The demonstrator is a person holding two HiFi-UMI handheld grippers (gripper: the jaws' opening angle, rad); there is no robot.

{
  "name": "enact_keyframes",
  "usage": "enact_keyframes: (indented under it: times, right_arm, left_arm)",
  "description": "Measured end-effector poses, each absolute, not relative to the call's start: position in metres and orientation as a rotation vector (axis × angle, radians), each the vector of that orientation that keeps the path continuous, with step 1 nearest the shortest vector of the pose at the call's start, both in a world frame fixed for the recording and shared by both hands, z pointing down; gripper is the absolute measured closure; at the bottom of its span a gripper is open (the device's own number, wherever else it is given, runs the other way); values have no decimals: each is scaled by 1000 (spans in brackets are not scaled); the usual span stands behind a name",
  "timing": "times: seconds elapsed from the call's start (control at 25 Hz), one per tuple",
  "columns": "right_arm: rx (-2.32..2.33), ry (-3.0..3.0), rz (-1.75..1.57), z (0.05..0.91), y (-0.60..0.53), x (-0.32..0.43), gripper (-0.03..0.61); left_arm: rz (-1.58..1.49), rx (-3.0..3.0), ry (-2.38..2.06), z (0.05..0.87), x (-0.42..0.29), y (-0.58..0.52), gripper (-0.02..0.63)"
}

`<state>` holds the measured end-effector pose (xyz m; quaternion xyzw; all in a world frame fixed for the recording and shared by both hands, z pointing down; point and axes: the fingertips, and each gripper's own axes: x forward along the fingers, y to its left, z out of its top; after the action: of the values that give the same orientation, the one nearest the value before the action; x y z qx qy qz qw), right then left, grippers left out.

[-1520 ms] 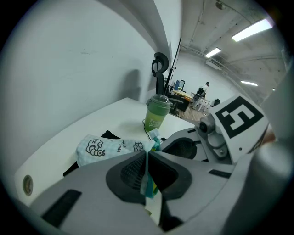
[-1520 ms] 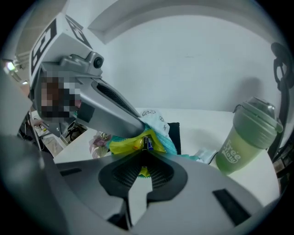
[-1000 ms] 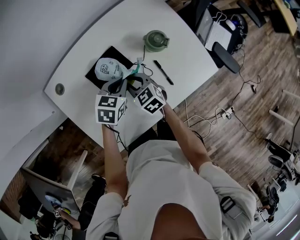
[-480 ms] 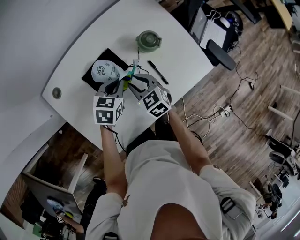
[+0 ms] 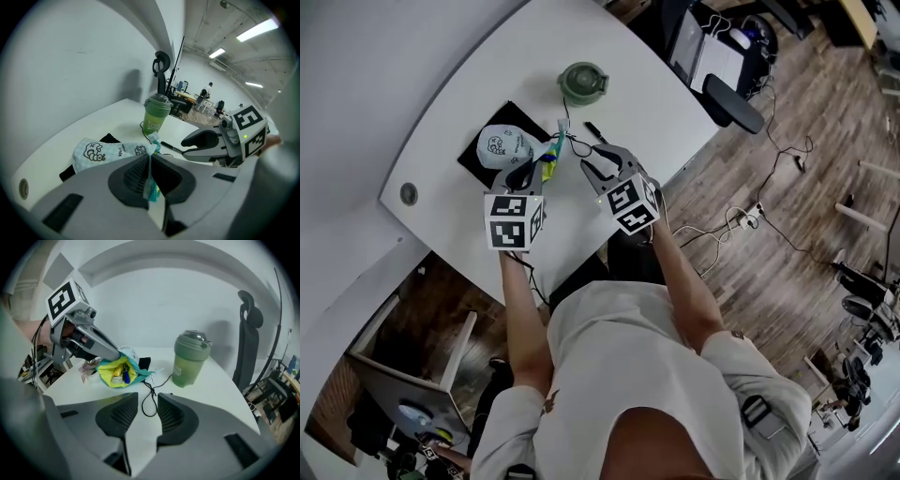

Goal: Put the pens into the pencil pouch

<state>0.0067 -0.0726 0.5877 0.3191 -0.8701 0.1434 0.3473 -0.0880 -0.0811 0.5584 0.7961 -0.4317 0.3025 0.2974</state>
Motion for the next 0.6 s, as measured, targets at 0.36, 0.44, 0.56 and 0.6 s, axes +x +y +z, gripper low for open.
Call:
enact_keyframes:
  times: [0.36,0.44,0.56,0.6]
  right_arm:
    - [881,-2134,386,614,-66,58,448]
    - [880,-2107,397,622,-63,65,449]
    - [875,-2073,420,634,-58,73,453]
    - [872,-2064,428,637,-56,75,455]
  left_arm:
    - [820,2109,-1139,561,-86,-82,606]
    - [824,2109,-1135,562,-85,-82,606]
    - [827,2108,-1132,563,-85,-81,606]
    - [828,2107,-1132,563,-85,-81,606]
